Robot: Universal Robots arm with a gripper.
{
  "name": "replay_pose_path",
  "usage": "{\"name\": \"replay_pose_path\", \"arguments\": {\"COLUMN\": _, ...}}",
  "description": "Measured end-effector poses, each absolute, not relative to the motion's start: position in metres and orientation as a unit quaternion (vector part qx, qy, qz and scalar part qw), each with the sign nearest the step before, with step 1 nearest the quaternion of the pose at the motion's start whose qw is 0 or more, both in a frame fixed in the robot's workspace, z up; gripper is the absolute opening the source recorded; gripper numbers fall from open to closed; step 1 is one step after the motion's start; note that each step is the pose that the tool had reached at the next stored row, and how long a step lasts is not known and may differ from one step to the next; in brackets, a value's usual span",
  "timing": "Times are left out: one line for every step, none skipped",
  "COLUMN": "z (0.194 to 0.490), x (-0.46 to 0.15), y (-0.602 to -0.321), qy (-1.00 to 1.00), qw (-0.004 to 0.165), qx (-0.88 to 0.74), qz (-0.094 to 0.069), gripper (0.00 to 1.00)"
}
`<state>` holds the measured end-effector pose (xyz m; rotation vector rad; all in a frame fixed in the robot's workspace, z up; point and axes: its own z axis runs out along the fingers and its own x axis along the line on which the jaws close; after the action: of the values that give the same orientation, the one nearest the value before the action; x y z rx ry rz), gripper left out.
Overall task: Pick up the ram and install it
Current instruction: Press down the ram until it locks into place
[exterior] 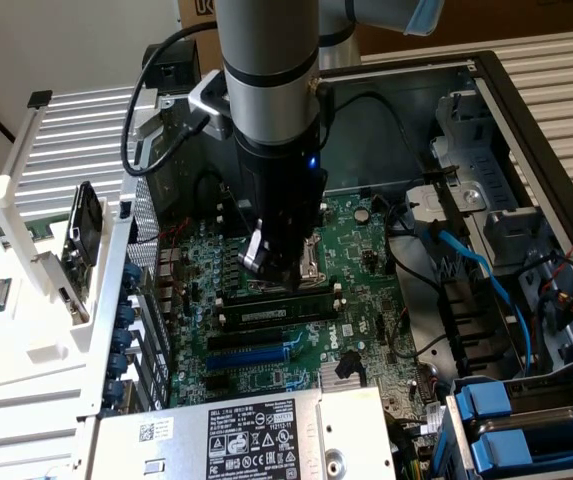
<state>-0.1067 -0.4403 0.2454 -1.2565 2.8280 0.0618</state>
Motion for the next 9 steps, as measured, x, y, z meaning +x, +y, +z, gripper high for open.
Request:
{"name": "replay_pose_path", "arguments": {"z": 0.2454, "x": -0.1068, "y": -0.4404, "qy": 0.920, "qw": 0.024, "qx": -0.391, "qz": 0.020, "gripper": 0.11}}
{"name": "replay_pose_path", "arguments": {"z": 0.2454, "x": -0.1068, "y": -0.4404, "qy": 0.923, "qw": 0.024, "qx": -0.384, "qz": 0.019, "gripper": 0.11}}
{"name": "replay_pose_path", "arguments": {"z": 0.2454, "x": -0.1067, "y": -0.4404, "qy": 0.926, "qw": 0.024, "qx": -0.376, "qz": 0.019, "gripper": 0.11}}
{"name": "replay_pose_path", "arguments": {"z": 0.2454, "x": -0.1067, "y": -0.4403, "qy": 0.929, "qw": 0.024, "qx": -0.369, "qz": 0.019, "gripper": 0.11}}
{"name": "replay_pose_path", "arguments": {"z": 0.2454, "x": -0.1068, "y": -0.4403, "qy": 0.932, "qw": 0.024, "qx": -0.362, "qz": 0.019, "gripper": 0.11}}
{"name": "replay_pose_path", "arguments": {"z": 0.2454, "x": -0.1067, "y": -0.4404, "qy": 0.934, "qw": 0.024, "qx": -0.355, "qz": 0.019, "gripper": 0.11}}
{"name": "replay_pose_path", "arguments": {"z": 0.2454, "x": -0.1068, "y": -0.4403, "qy": 0.937, "qw": 0.024, "qx": -0.347, "qz": 0.018, "gripper": 0.11}}
{"name": "replay_pose_path", "arguments": {"z": 0.2454, "x": -0.1067, "y": -0.4403, "qy": 0.940, "qw": 0.025, "qx": -0.341, "qz": 0.018, "gripper": 0.11}}
{"name": "replay_pose_path", "arguments": {"z": 0.2454, "x": -0.1068, "y": -0.4403, "qy": 0.942, "qw": 0.025, "qx": -0.333, "qz": 0.018, "gripper": 0.11}}
